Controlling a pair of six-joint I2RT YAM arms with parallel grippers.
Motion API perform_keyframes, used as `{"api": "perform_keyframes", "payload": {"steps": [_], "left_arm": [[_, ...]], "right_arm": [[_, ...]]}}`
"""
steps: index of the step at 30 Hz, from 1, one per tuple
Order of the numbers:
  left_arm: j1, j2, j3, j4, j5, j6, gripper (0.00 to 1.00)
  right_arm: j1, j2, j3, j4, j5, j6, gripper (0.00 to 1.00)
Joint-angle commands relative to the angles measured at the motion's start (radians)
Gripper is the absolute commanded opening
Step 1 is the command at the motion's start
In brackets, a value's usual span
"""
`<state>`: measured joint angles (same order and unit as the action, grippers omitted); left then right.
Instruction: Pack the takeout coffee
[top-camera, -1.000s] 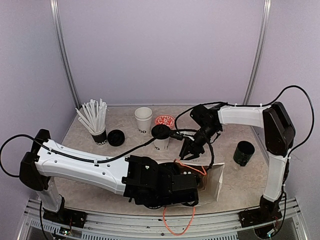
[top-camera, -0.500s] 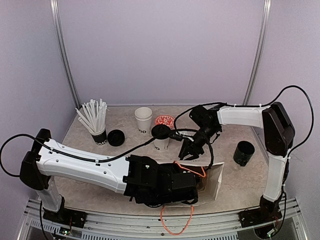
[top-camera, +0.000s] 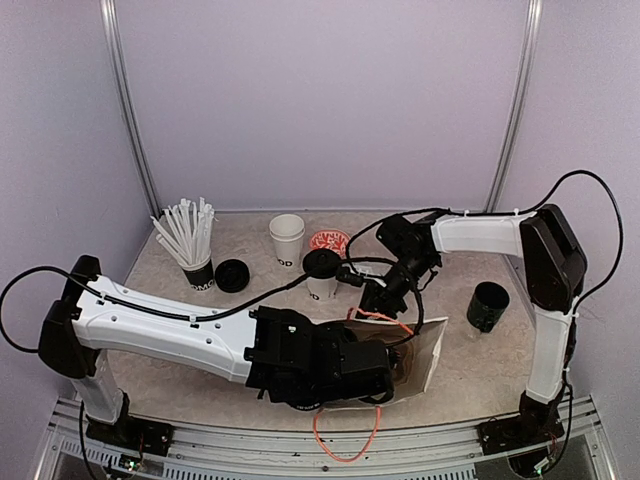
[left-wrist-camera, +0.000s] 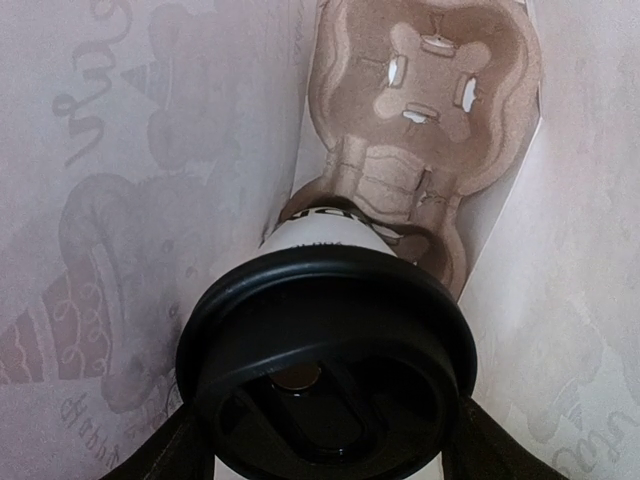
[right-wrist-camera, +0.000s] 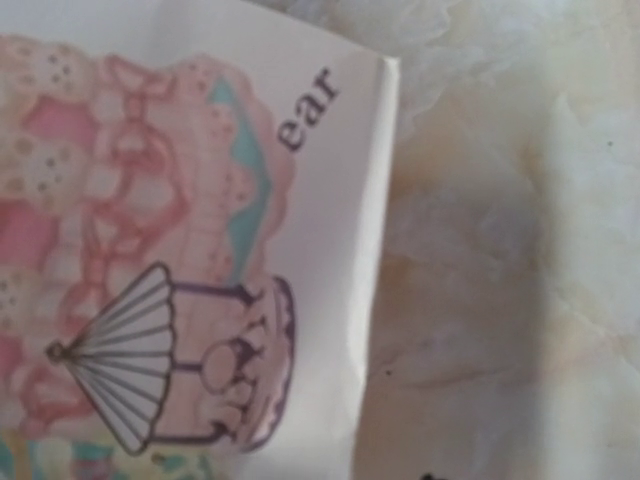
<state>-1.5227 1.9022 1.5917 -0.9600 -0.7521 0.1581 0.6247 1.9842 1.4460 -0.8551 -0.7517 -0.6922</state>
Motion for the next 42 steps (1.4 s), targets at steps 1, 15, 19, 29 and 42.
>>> {"api": "perform_keyframes", "payload": {"steps": [1, 15, 19, 29, 42], "left_arm": [[0.025, -0.015, 0.031, -0.033, 0.083, -0.025, 0.68], [0.074, 0.063, 0.162, -0.186, 0.338, -0.108, 0.68], [0.087, 0.082, 0.180, -0.192, 0.379, -0.120, 0.68], [0.087, 0.098, 0.213, -0.220, 0.417, -0.154, 0.68], [0.110, 0.121, 0.282, -0.294, 0.654, -0.269, 0.71]], "right_arm": [[0.017, 0.019, 0.009, -0.052, -0.022, -0.033, 0.42], [-0.164, -0.065, 0.062, -0.124, 0.013, -0.078, 0.43], [-0.193, -0.101, 0.052, -0.135, 0.010, -0.088, 0.44], [-0.203, -0.126, 0.000, -0.136, -0.029, -0.096, 0.44], [-0.203, -0.128, -0.029, -0.141, -0.075, -0.112, 0.44]]}}
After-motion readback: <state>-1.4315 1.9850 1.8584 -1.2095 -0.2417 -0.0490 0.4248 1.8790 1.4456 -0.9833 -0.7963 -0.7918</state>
